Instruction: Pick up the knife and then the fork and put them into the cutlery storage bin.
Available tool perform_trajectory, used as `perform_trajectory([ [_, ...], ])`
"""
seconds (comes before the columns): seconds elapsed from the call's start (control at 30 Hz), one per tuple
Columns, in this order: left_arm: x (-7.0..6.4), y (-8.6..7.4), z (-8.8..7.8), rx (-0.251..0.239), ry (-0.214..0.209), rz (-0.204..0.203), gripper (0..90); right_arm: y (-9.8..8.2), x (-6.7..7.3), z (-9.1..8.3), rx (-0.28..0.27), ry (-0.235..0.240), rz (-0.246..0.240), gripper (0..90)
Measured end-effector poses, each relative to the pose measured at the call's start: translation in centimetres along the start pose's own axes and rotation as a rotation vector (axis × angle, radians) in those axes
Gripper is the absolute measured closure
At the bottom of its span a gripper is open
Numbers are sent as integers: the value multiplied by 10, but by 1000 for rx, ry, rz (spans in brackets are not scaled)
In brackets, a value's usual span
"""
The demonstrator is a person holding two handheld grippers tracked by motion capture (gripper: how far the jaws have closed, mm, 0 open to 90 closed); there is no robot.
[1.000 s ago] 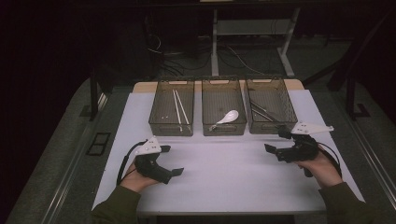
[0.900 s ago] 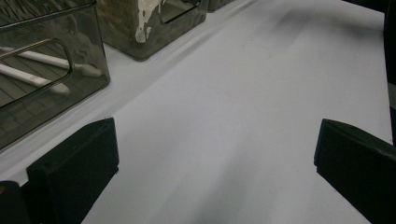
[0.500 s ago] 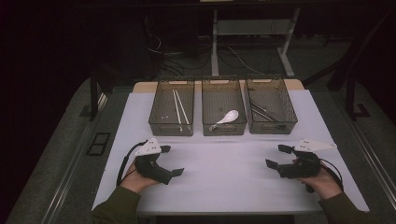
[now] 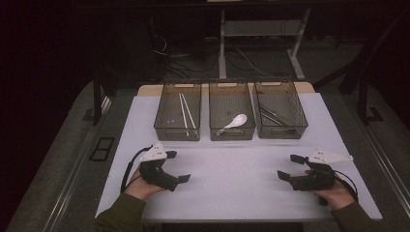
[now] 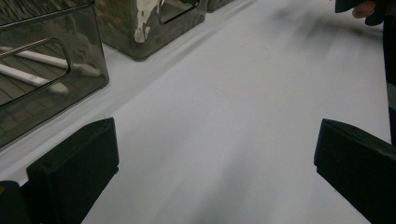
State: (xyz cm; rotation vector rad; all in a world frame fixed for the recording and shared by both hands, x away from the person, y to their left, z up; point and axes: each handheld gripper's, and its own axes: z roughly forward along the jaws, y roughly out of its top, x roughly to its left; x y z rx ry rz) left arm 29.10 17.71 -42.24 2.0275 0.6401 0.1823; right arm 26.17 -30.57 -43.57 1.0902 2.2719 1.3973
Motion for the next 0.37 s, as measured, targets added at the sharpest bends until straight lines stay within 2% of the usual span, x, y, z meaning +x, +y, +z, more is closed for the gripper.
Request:
perform_trajectory([
  [0.37,0,0,1,3,-3,2,0,1,0,-1,-7,-1,-4,158],
])
